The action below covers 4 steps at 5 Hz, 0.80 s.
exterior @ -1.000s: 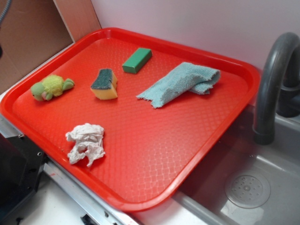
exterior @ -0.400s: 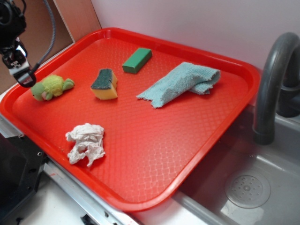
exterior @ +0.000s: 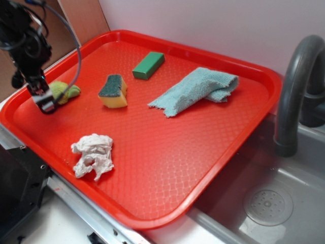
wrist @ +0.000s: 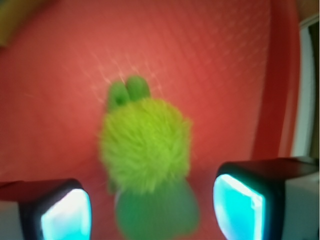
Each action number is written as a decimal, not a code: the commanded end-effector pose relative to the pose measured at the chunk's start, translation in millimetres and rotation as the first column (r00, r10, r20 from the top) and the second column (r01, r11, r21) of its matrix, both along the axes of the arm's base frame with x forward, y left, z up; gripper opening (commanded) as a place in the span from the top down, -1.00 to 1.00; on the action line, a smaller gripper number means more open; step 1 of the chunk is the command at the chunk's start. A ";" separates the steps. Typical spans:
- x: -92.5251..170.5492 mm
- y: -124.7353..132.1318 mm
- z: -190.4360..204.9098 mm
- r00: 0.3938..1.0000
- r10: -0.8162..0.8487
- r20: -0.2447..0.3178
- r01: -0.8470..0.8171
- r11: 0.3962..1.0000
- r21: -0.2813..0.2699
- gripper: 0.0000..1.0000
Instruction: Grab the green animal.
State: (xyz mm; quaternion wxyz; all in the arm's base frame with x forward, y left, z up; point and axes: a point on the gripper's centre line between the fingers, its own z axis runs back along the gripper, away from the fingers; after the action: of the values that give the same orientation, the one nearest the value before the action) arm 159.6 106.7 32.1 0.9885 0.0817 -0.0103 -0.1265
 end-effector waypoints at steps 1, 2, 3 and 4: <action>7.0 -3.3 -22.2 0.998 -0.061 -0.025 0.060 0.998 -0.018 0.99; 4.9 -5.3 -16.2 0.999 -0.041 -0.017 0.041 0.999 -0.017 1.00; 3.9 -9.3 -5.7 1.000 0.003 -0.004 -0.003 0.999 0.036 1.00; 11.7 -37.9 30.9 0.990 0.144 0.002 -0.144 0.987 0.069 1.00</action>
State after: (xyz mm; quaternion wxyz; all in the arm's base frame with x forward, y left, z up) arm 163.2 65.5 55.1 0.9927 0.1057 0.0178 -0.0549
